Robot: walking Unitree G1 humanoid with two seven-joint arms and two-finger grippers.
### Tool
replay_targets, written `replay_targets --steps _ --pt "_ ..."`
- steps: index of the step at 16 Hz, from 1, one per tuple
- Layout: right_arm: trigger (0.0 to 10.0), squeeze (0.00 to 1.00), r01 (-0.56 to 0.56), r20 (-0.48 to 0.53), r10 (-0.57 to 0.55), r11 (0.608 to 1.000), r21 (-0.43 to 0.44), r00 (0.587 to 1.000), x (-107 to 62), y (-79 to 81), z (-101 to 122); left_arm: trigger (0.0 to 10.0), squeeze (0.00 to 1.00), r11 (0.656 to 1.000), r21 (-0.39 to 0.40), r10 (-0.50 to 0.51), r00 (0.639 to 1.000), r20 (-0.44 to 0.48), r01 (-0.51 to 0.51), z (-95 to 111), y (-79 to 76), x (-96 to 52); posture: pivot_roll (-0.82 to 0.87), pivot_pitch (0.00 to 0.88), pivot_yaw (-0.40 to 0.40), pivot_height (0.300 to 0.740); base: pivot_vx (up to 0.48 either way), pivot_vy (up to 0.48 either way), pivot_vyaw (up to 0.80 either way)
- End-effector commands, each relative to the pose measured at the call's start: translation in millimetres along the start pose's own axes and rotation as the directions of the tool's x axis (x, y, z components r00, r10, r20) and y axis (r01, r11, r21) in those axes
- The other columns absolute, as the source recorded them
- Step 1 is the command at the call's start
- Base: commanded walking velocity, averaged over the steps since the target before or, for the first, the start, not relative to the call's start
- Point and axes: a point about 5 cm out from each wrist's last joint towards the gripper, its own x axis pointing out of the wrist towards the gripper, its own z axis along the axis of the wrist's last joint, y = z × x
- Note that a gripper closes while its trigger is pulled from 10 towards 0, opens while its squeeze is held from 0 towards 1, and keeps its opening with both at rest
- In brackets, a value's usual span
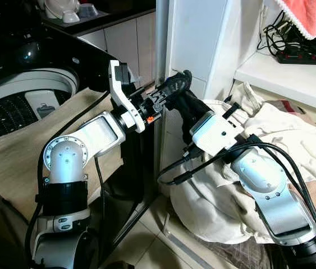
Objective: Clothes washing
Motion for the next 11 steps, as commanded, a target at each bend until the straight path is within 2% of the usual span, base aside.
replay_targets --steps 1,2,6,7,8,9,10,11 --pt "10.0 0.00 0.009 0.024 -0.008 1.000 -0.015 1.000 2.7 -3.8 3 0.0 0.00 1.000 0.009 0.018 1.000 0.009 -0.018 4 0.9 -0.9 -0.08 0.000 0.029 0.740 0.000 0.000 0.00" --pt "10.0 1.00 0.004 0.031 -0.004 1.000 0.003 0.999 3.1 -3.4 4 0.0 0.00 1.000 0.012 0.019 1.000 0.017 -0.019 6 1.4 -1.4 -0.08 0.000 0.029 0.740 0.000 0.000 0.00" --pt "10.0 1.00 0.010 0.035 -0.011 1.000 0.014 0.999 3.5 -4.3 5 0.0 0.00 0.996 0.061 0.064 0.994 0.084 -0.069 22 5.4 -4.6 -0.08 0.000 0.030 0.740 0.000 0.000 0.00" --pt "10.0 0.91 0.012 0.027 -0.012 1.000 0.010 1.000 3.5 -4.3 4 0.0 0.00 0.994 0.070 0.074 0.992 0.100 -0.081 29 6.5 -6.1 -0.08 0.000 0.031 0.740 0.000 0.000 0.00" --pt "10.0 0.24 0.014 0.023 -0.014 1.000 0.004 1.000 3.5 -4.5 4 0.0 0.00 0.992 0.079 0.085 0.990 0.112 -0.095 32 7.6 -7.2 -0.08 0.000 0.031 0.740 0.000 0.000 0.00" --pt "10.0 0.00 0.012 0.024 -0.012 1.000 0.003 1.000 3.9 -4.1 5 0.0 0.00 0.988 0.101 0.102 0.984 0.146 -0.117 42 8.8 -9.8 -0.08 0.000 0.033 0.740 0.000 0.000 0.00" --pt "10.0 0.00 0.012 0.027 -0.012 1.000 0.004 1.000 4.3 -3.7 5 0.0 0.00 0.983 0.117 0.116 0.977 0.181 -0.138 52 9.8 -12.2 -0.08 0.000 0.032 0.740 0.000 0.000 0.00" --pt "10.0 0.00 0.013 0.028 -0.013 1.000 0.000 1.000 4.7 -3.6 6 0.0 0.00 0.948 0.215 0.180 0.951 0.251 -0.236 70 12.9 -16.9 -0.08 0.000 0.033 0.740 0.000 0.000 0.00"
